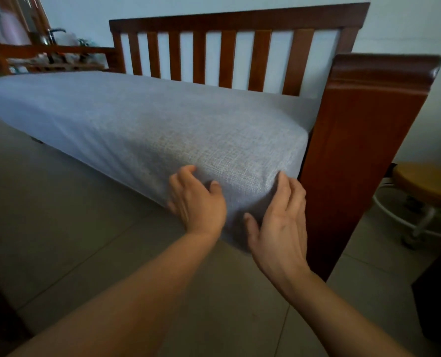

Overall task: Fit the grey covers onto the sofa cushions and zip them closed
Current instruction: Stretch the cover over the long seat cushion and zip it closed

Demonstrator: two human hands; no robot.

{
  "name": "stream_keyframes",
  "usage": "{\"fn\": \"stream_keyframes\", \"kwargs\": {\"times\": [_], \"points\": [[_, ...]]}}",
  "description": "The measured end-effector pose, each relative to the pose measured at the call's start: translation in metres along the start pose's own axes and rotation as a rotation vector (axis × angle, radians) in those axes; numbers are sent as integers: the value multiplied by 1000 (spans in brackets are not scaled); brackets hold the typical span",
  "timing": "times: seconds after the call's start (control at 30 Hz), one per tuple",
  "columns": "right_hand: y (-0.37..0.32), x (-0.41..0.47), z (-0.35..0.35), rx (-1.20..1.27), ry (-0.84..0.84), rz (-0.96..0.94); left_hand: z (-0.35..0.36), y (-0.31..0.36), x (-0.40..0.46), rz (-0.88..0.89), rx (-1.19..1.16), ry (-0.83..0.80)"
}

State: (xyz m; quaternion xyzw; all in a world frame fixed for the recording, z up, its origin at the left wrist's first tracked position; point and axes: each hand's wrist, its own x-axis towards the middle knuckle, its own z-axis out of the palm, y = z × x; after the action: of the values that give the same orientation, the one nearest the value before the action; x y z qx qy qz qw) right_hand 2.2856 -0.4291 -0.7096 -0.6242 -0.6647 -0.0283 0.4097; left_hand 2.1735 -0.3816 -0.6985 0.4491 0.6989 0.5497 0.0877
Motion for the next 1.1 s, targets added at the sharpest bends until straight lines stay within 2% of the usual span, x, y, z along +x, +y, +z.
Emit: {"fn": "stream_keyframes", "kwargs": {"times": [0.07,0.13,0.23,0.3,0.37,0.67,0.77,0.93,1.1], "points": [[-7,20,-5,-82,-12,-73,2,21,10,117,10,59],[-12,41,-12,-196,-118,-173,6,39,26,152,13,23],[-9,71,-22,-253,-364,-241,15,57,62,144,153,-158],[-3,85,-25,-279,-450,-251,22,66,90,61,321,-267],[-1,91,-27,-286,-506,-274,30,70,104,49,456,-332],[4,134,-34,-280,-896,-164,50,59,115,207,677,-351],[-3,138,-34,-317,-969,-128,45,64,115,164,698,-491],[-12,147,-41,-312,-1090,-67,33,73,128,64,780,-814],[-15,164,-45,-312,-1229,-47,24,84,140,35,844,-990]]}}
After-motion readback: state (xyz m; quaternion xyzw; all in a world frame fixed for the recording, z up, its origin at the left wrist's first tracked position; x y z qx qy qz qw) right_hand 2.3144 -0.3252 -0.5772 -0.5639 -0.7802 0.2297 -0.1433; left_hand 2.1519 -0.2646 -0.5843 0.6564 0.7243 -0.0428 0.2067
